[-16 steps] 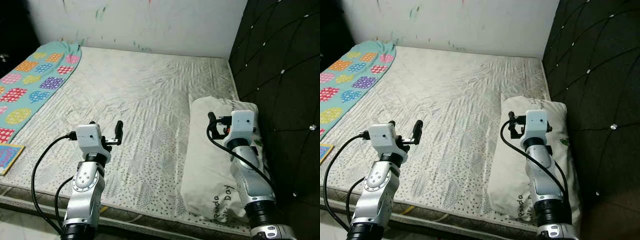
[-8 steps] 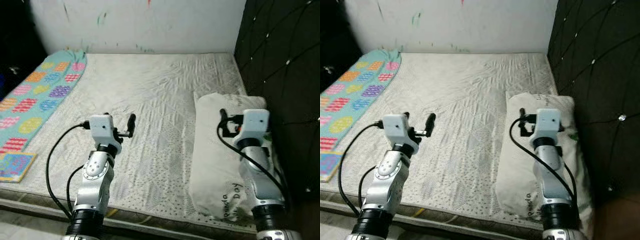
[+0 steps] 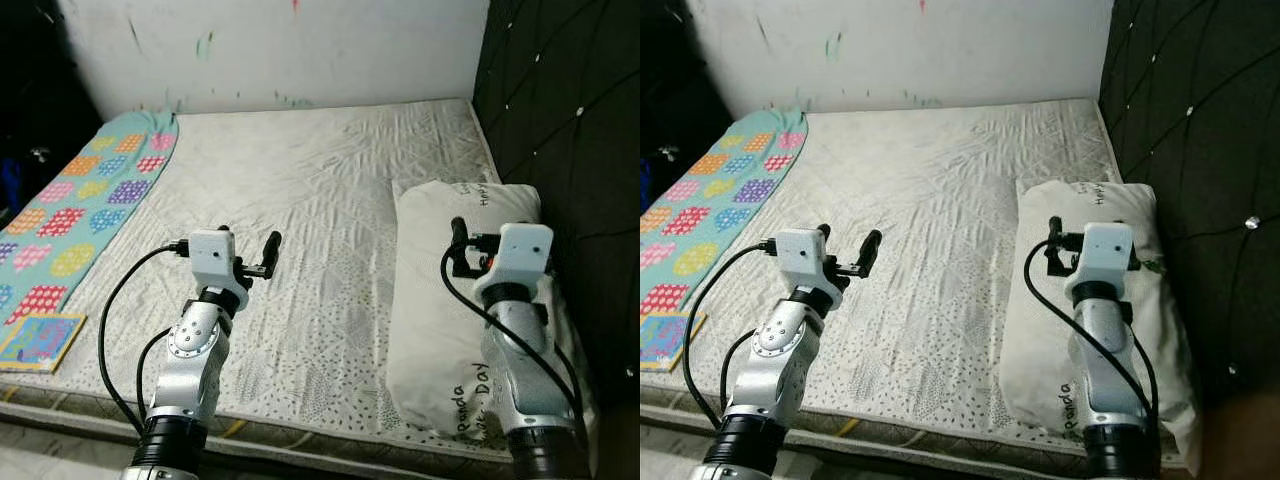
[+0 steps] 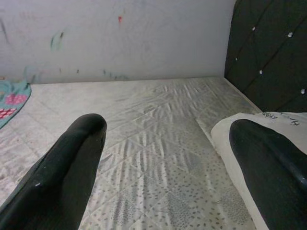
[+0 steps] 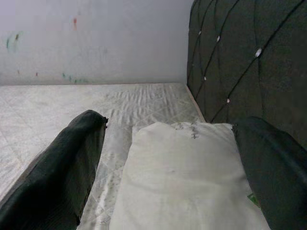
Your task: Clean up the room
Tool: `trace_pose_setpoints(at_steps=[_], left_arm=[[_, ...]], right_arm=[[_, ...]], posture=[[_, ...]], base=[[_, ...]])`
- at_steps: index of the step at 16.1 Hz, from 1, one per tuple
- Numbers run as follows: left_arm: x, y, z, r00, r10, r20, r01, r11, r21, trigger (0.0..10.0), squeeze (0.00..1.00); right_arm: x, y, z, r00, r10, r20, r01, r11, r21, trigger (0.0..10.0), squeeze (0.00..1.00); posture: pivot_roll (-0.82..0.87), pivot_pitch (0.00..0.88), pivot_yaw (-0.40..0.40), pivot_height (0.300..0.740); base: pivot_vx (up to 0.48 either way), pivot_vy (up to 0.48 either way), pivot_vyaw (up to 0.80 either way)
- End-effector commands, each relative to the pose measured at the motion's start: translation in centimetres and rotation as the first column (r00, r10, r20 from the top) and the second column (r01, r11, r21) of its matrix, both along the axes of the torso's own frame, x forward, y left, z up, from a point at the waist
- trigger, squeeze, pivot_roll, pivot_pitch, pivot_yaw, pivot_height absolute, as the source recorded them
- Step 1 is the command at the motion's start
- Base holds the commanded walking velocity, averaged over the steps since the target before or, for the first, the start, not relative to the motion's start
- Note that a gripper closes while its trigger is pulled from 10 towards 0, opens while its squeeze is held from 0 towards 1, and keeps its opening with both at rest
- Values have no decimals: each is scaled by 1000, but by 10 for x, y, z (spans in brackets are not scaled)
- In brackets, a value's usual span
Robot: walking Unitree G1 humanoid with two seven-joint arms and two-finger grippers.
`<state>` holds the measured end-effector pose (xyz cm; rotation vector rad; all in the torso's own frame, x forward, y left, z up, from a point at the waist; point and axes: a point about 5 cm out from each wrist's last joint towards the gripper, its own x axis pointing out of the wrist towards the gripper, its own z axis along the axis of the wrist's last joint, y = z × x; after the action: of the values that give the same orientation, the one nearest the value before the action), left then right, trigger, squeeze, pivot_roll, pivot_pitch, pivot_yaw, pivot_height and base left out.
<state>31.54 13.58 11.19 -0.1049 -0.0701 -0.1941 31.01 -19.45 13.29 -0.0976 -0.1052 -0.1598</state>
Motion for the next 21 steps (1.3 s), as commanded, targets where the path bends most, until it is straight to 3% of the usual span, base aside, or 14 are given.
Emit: trace_pose_setpoints(at_steps=[1,5,11,21], left_arm=[[-4,9,-4,999,42,-10,-42,999,4,10000,0],[-15,22,-6,995,103,-6,-103,995,7,10000,0],[-17,27,-4,994,112,-7,-112,994,18,10000,0],[-16,21,-2,996,86,-19,-85,996,18,10000,0]], right_arm=[[1,10,0,999,53,-11,-53,999,-4,10000,0],[8,22,-3,994,108,-34,-108,994,5,10000,0],[6,34,-6,989,139,-47,-138,990,22,10000,0],[2,26,-11,990,127,-53,-126,992,29,10000,0]], posture=[[-131,0,111,740],[-70,0,67,740],[-63,0,63,740],[-61,0,88,740]], base=[[0,0,0],[0,0,0],[0,0,0],[0,0,0]])
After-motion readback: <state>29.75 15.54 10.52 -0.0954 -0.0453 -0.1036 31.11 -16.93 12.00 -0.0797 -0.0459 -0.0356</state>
